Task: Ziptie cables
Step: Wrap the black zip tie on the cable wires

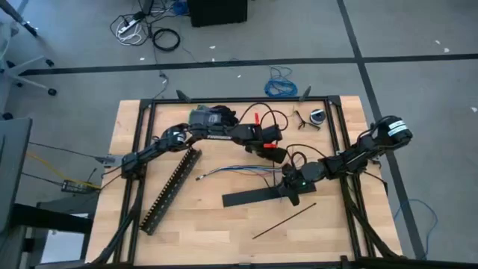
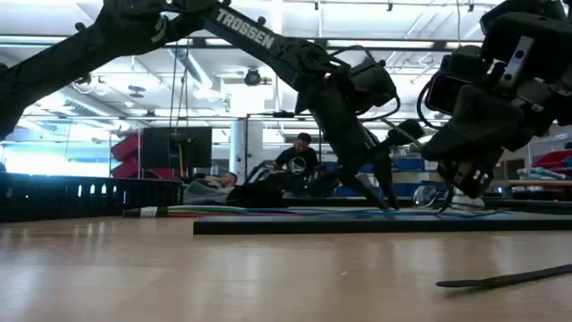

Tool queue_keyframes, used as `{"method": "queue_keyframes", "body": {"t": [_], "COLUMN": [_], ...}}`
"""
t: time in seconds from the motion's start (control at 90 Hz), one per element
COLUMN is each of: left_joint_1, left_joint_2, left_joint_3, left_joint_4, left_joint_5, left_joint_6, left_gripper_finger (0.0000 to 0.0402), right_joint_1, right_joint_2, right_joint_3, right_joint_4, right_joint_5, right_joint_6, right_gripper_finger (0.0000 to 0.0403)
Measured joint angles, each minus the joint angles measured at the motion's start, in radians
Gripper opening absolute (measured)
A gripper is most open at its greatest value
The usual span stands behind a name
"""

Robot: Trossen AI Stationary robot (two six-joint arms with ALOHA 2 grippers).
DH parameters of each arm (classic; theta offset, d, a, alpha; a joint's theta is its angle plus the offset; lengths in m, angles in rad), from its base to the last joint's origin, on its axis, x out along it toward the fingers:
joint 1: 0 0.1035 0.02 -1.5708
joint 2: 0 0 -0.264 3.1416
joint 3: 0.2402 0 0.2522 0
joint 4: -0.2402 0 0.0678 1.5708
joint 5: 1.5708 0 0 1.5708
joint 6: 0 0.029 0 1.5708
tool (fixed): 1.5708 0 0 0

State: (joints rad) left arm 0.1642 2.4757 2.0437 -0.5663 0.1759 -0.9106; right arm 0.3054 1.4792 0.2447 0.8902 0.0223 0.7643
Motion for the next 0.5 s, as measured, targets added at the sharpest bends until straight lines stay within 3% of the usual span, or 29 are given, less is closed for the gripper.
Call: {"method": "queue_keyframes", "body": {"t": [0.211,0.5], "left_joint_1": [0.0,-0.002], "left_joint_2": [0.004,0.009], "left_joint_3": [0.0,0.072], "left_joint_4": [0.0,-0.085], "left_joint_5": [-0.003,-0.029], "left_joint_6": [0.043,0.123], "left_gripper_finger": [0.0005,0.0], "right_joint_1": [0.001,0.004], "right_joint_2": [0.0,0.0], "right_joint_3": [0.0,0.0], "right_joint_4": [0.0,-0.002], "right_joint_5": [0.008,0.009], "right_joint_6": [-0.009,-0.025], "right_gripper_finger": [0.0,0.0]}}
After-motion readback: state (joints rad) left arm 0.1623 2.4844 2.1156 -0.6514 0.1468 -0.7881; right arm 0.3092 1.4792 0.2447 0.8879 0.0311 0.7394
